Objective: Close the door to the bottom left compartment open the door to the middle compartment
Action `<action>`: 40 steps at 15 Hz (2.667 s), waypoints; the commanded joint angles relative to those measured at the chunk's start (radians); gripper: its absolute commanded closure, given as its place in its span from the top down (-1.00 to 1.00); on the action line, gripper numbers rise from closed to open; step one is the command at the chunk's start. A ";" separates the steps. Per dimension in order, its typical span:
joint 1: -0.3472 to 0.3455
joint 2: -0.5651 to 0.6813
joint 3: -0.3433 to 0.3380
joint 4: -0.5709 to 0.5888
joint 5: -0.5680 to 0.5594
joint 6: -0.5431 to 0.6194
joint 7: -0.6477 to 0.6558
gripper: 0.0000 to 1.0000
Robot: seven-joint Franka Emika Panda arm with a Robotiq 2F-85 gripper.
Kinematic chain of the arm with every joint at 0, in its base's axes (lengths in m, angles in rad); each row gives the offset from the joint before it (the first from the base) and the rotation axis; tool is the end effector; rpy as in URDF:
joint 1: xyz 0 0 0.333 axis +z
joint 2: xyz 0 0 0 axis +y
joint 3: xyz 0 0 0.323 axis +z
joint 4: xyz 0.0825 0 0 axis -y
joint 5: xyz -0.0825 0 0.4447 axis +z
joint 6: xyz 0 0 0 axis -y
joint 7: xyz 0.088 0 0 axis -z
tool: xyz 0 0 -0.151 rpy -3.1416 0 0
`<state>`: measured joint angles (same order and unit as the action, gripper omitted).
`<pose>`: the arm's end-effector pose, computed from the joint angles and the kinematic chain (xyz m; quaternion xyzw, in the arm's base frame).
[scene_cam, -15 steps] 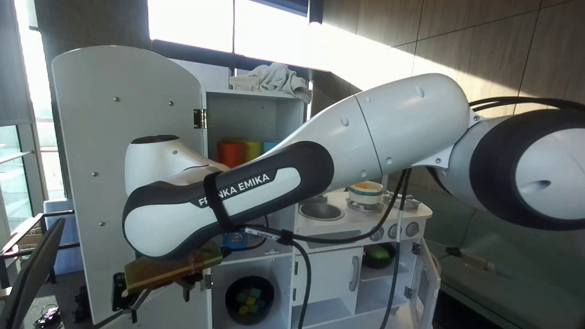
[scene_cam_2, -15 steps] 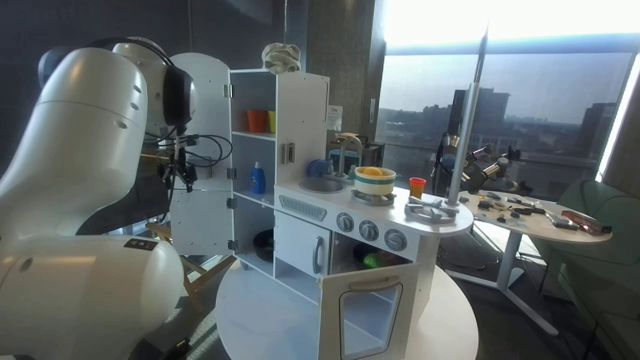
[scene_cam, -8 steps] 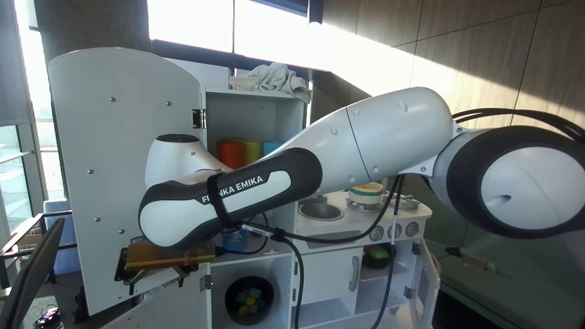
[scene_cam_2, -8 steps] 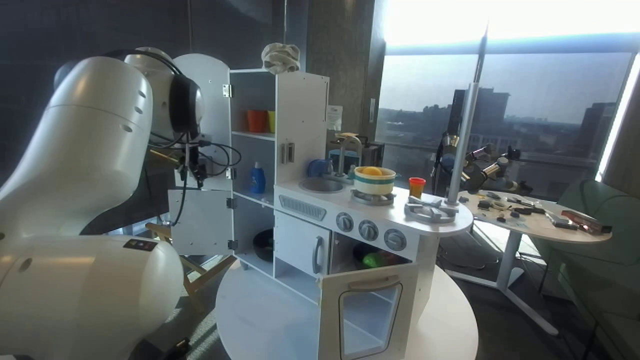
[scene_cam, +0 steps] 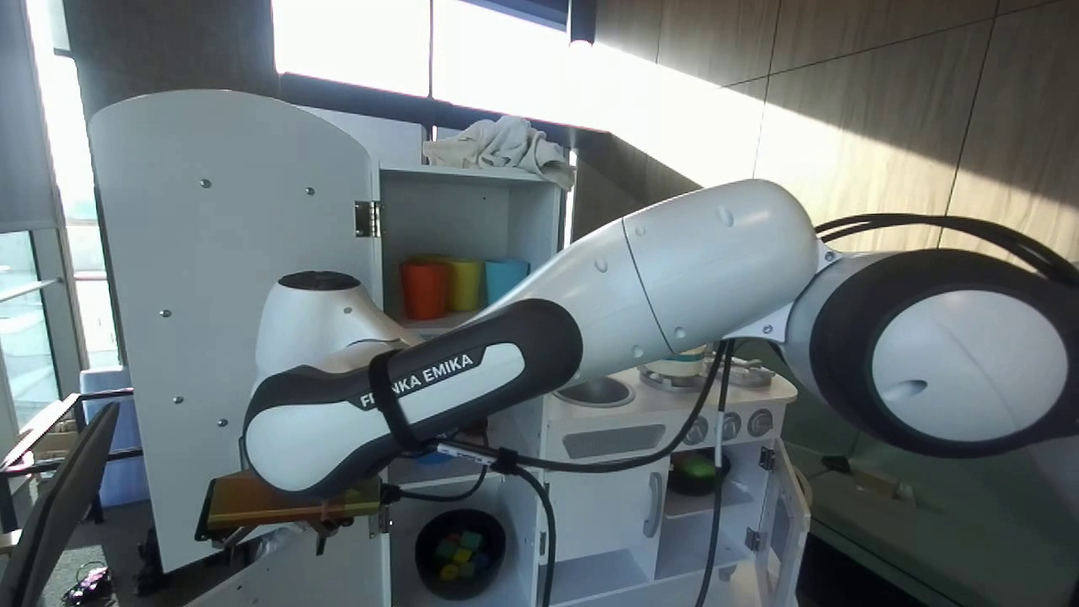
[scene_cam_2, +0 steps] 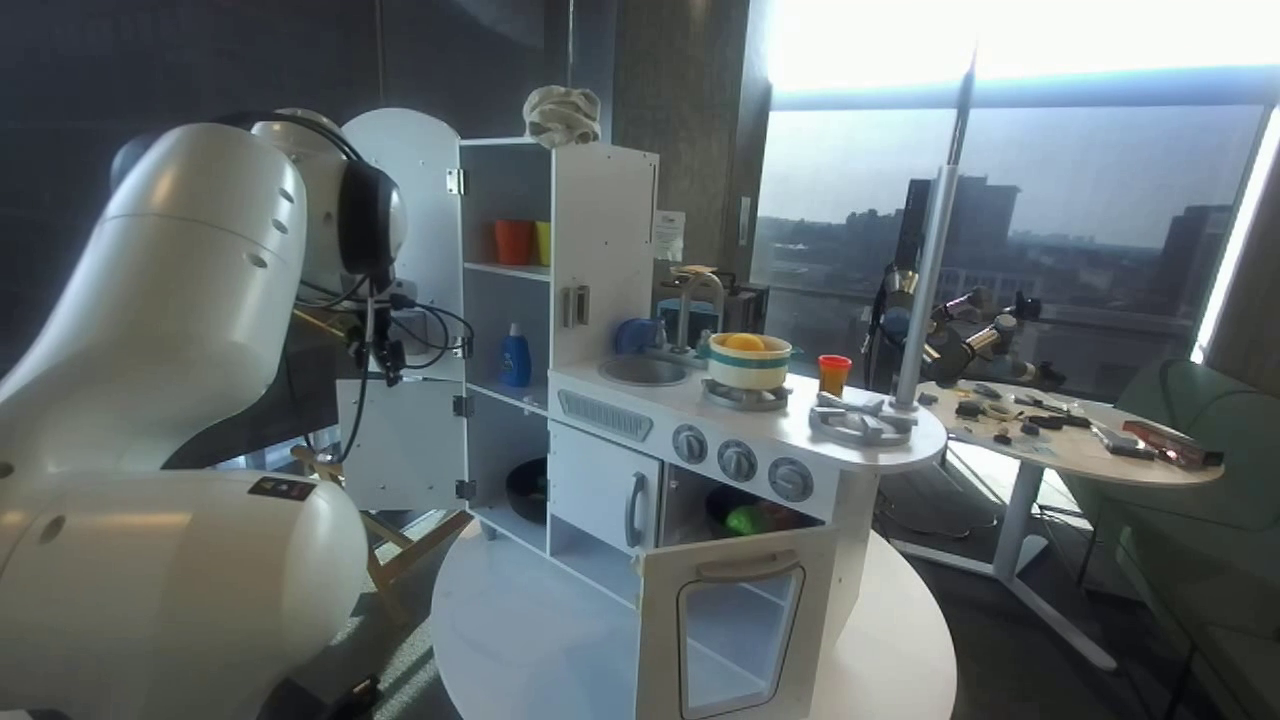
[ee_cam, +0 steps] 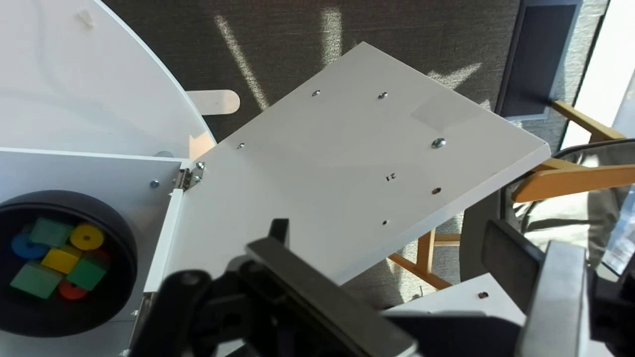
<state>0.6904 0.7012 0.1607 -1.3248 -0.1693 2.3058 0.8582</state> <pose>0.5761 0.6031 0.2896 -0.9892 -0.0177 -0.1110 0.0943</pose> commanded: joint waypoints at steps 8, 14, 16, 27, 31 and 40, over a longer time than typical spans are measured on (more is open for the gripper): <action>0.048 0.049 -0.019 0.036 -0.021 0.012 0.084 1.00; 0.066 0.052 -0.028 0.057 -0.034 0.035 0.092 1.00; 0.091 0.076 -0.062 0.095 -0.025 0.026 0.093 1.00; 0.120 0.134 -0.106 0.162 -0.043 -0.012 0.096 1.00; 0.152 0.084 -0.151 0.118 -0.105 -0.089 0.129 1.00; 0.134 0.013 -0.210 0.027 -0.104 -0.280 0.227 1.00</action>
<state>0.8366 0.7705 -0.0345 -1.2253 -0.2883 2.0669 1.0413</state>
